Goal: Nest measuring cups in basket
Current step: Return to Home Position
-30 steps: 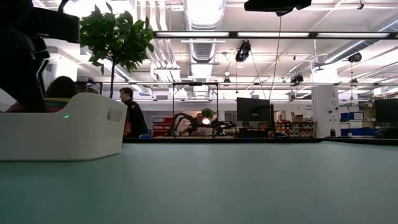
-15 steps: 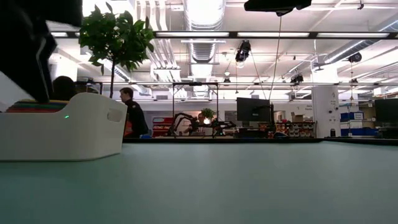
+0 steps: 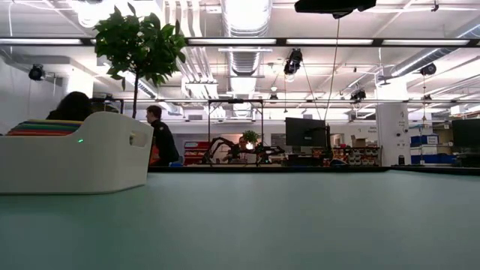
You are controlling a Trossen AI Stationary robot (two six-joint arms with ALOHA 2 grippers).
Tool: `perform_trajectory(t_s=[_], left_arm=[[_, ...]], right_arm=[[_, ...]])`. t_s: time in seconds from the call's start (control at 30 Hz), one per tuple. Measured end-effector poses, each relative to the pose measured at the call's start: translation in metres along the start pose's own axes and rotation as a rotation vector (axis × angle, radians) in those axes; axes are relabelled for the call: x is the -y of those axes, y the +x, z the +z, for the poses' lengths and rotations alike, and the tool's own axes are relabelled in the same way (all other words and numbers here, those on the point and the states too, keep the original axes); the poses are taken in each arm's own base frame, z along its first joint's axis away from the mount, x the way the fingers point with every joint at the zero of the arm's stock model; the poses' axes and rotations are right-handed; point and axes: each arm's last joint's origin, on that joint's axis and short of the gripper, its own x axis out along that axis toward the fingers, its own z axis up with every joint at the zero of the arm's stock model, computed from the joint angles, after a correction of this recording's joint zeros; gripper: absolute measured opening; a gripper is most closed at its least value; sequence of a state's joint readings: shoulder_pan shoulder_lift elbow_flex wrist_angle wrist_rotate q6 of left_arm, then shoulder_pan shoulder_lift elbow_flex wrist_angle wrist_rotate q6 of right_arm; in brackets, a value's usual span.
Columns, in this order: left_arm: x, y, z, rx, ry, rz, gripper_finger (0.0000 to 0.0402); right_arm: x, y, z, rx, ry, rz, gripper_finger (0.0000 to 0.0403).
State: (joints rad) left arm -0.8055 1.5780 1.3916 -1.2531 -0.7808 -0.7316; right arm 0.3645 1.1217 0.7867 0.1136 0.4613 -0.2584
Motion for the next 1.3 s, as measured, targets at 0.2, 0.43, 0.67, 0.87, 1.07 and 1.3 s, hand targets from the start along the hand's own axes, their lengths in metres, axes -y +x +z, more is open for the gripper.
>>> perform_trajectory(t_s=[0.2,0.43,0.67,0.87,1.07,1.3], left_arm=[[-0.013,-0.03,-0.007,0.284,-0.001,0.096,0.0115],[-0.025,-0.025,-0.016,0.45,0.042,-0.112,0.0018],[-0.052,0.007,-0.027,0.717,0.095,-0.34,0.0005],[-0.079,0.036,-0.054,0.745,0.022,-0.35,0.0],[-0.095,0.043,-0.075,0.833,-0.038,-0.324,0.0],[-0.115,0.052,-0.095,0.872,-0.079,-0.22,0.0]], right_arm=[[-0.002,0.0,0.0,0.033,-0.025,0.066,0.0009],[-0.004,0.0,0.001,0.089,-0.044,0.109,0.0009],[-0.005,-0.001,-0.006,0.14,-0.054,0.091,0.0009],[-0.003,-0.014,-0.023,0.168,-0.051,0.081,0.0009],[0.004,-0.035,-0.04,0.198,-0.039,0.069,0.0009],[0.025,-0.056,-0.053,0.317,-0.022,0.061,0.0009]])
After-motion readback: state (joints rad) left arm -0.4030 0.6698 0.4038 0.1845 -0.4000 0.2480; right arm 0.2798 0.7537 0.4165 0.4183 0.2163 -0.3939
